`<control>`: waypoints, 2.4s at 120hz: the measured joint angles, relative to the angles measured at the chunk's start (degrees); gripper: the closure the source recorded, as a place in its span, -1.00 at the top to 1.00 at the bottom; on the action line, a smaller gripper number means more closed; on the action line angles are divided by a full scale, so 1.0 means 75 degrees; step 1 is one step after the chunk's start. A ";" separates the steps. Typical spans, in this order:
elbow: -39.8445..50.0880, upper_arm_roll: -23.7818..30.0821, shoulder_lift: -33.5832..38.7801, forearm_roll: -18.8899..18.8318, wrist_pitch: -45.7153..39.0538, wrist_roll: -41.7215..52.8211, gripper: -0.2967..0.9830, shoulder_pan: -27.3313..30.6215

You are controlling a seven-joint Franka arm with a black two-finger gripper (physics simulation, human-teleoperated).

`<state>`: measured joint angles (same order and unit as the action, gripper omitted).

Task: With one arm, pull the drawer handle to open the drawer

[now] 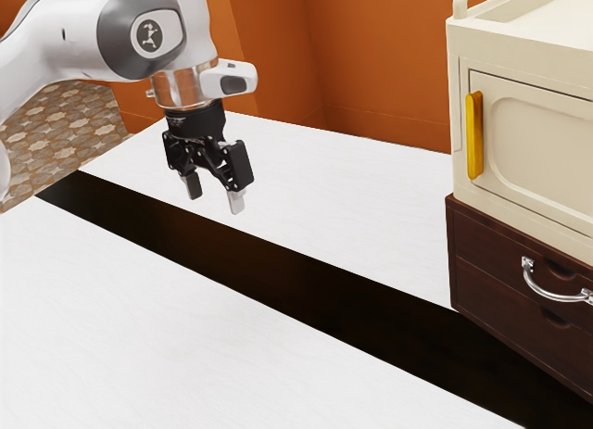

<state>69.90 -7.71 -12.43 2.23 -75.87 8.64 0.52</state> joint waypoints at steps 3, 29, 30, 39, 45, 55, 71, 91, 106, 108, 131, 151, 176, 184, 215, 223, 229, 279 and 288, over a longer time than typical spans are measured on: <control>0.0000 -0.0001 -0.0004 0.0002 0.0000 0.0000 0.54 0.0002; -0.0021 -0.0006 -0.0005 0.0048 0.0008 -0.0003 0.54 0.0058; -0.0035 -0.0005 0.0003 0.0056 0.0011 -0.0003 0.54 0.0068; -0.0378 0.0018 0.0468 0.0110 0.0047 -0.0004 0.54 0.0086; -0.0531 0.0144 0.0715 0.0138 0.0023 -0.0003 0.54 0.0039; -0.0592 0.0388 0.0788 0.0162 -0.0034 -0.0005 0.54 -0.0166; -0.0425 0.0498 0.0331 0.0157 -0.0290 -0.0002 0.53 -0.0291; -0.0330 0.0521 -0.0027 0.0179 -0.0855 0.0905 0.54 -0.0526; 0.0084 0.0527 0.0009 0.0217 -0.1090 0.1969 0.54 -0.1078; 0.0189 0.0530 0.0024 0.0201 -0.1137 0.2094 0.54 -0.1210; 0.1855 0.0536 0.0818 -0.0026 -0.1834 0.3331 0.53 -0.2066; 0.2084 0.0540 0.0720 -0.0134 -0.2619 0.4367 0.54 -0.2830; 0.1651 0.0548 0.0248 -0.0185 -0.3168 0.5423 0.53 -0.3080; 0.1636 0.0567 0.0220 -0.0191 -0.3255 0.5726 0.54 -0.3090; 0.0802 0.1116 -0.0577 -0.0263 -0.3468 0.6670 0.53 -0.3169; 0.0675 0.1129 -0.0710 -0.0312 -0.3493 0.6855 0.53 -0.3157; 0.0647 0.1142 -0.0745 -0.0378 -0.3506 0.6990 0.53 -0.3163; 0.0515 0.1472 -0.0975 -0.0506 -0.3606 0.8126 0.53 -0.3249; 0.0404 0.1473 -0.1040 -0.0507 -0.3635 0.8247 0.53 -0.3304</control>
<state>72.92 3.34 -20.23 -1.57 -103.13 70.49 -24.26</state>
